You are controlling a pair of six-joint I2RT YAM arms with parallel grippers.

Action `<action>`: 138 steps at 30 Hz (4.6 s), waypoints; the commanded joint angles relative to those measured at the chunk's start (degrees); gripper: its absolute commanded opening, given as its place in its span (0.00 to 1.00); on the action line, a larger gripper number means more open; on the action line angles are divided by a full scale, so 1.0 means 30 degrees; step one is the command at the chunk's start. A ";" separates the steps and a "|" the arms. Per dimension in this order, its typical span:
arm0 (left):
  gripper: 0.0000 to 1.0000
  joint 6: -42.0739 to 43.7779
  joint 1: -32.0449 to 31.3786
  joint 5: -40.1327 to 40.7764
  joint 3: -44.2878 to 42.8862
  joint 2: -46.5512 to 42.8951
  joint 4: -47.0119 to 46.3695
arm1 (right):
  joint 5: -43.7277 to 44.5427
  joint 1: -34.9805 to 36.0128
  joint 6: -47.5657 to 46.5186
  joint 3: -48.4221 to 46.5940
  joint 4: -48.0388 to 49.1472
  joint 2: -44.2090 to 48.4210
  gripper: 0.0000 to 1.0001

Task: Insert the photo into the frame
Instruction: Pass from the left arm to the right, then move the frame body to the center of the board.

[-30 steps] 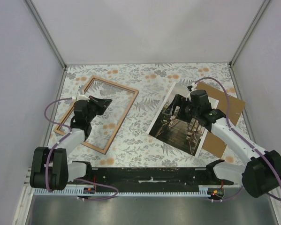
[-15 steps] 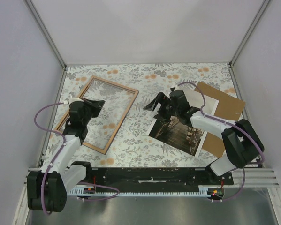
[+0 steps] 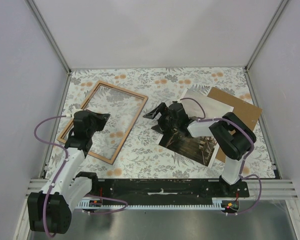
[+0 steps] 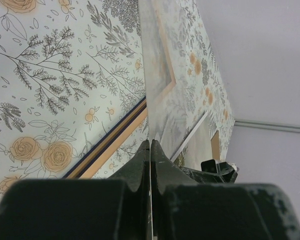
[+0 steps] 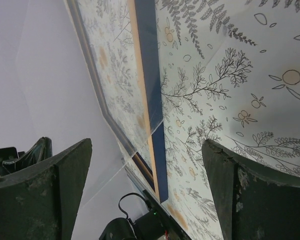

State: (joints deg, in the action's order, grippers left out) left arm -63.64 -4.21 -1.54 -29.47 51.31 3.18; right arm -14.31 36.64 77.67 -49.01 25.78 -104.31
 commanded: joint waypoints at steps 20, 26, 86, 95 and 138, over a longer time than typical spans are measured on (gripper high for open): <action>0.02 -0.0672 0.0143 -0.0950 0.0506 -0.3450 0.2836 | 0.1136 0.0295 0.1474 -0.5956 0.1250 -0.2642 0.44; 0.02 -0.0673 0.0114 -0.1595 0.1240 -0.4212 0.2953 | 0.0726 0.0237 0.1415 -0.6425 0.1426 -0.2905 0.36; 0.10 0.1169 -0.0150 -0.5814 0.3969 -0.6382 0.0838 | -0.2497 -0.0348 -0.2743 -1.1671 -0.3641 -0.4285 0.00; 0.65 0.4361 -0.0150 -0.4295 0.1128 -0.5356 0.4032 | -0.2673 -0.2514 -0.4295 -1.0117 -0.5833 -0.0479 0.00; 0.60 1.5851 -0.8705 0.4294 -1.3731 1.8258 1.0338 | 0.5267 -0.7615 -1.8272 -1.7119 -2.7900 1.3823 0.00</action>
State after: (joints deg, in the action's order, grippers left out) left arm -19.27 -30.13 13.80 -68.66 105.01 34.68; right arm 1.89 13.98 24.49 -100.53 -58.87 -63.88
